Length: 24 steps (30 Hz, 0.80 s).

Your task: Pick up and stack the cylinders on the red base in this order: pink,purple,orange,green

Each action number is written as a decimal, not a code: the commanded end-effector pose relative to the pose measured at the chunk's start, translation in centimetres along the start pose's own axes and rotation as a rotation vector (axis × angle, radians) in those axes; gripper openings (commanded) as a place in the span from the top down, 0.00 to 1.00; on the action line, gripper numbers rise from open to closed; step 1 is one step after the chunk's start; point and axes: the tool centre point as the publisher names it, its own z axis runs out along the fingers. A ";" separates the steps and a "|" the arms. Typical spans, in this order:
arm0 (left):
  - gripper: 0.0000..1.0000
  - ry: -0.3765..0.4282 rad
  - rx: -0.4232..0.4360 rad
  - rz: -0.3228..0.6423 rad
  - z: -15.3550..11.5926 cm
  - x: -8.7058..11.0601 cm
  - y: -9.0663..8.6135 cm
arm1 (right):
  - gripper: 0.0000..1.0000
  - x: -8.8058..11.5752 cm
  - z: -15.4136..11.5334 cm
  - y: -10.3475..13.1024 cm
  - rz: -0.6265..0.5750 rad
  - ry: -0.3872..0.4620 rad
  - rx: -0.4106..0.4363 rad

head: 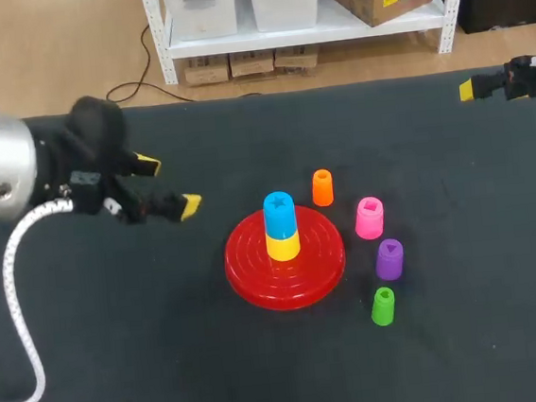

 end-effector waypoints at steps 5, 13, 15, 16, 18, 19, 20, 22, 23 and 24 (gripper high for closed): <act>0.00 -0.192 0.534 0.455 -1.6 1.0 -1.1 | 0.00 0.0 0.0 0.0 0.000 0.000 0.000; 0.00 -0.166 0.544 0.479 0.0 1.0 -0.9 | 0.00 0.0 0.0 0.0 0.000 0.000 0.000; 0.00 -0.150 0.556 0.499 0.4 0.8 -1.2 | 0.00 0.0 0.0 0.0 0.000 0.000 0.000; 0.00 -0.139 0.561 0.509 0.6 0.7 -1.3 | 0.00 0.0 0.0 0.0 0.000 0.000 0.000; 0.00 -0.139 0.566 0.515 0.9 0.4 -1.5 | 0.00 0.0 0.0 0.0 0.000 0.000 0.000; 0.00 -0.136 0.566 0.512 1.1 0.2 -1.6 | 0.00 0.0 0.0 0.0 0.000 0.000 0.000; 0.00 -0.136 0.563 0.512 1.2 0.1 -1.7 | 0.00 0.0 0.0 0.0 0.000 0.000 0.000; 0.00 -0.128 0.559 0.502 1.3 0.1 -1.8 | 0.00 0.0 0.0 0.0 0.000 0.000 0.000; 0.00 -0.123 0.552 0.496 1.4 0.0 -1.8 | 0.00 0.0 0.0 0.0 0.000 0.000 0.000; 0.00 -0.119 0.540 0.488 1.5 0.1 -1.8 | 0.00 0.0 0.0 0.0 0.000 0.000 0.000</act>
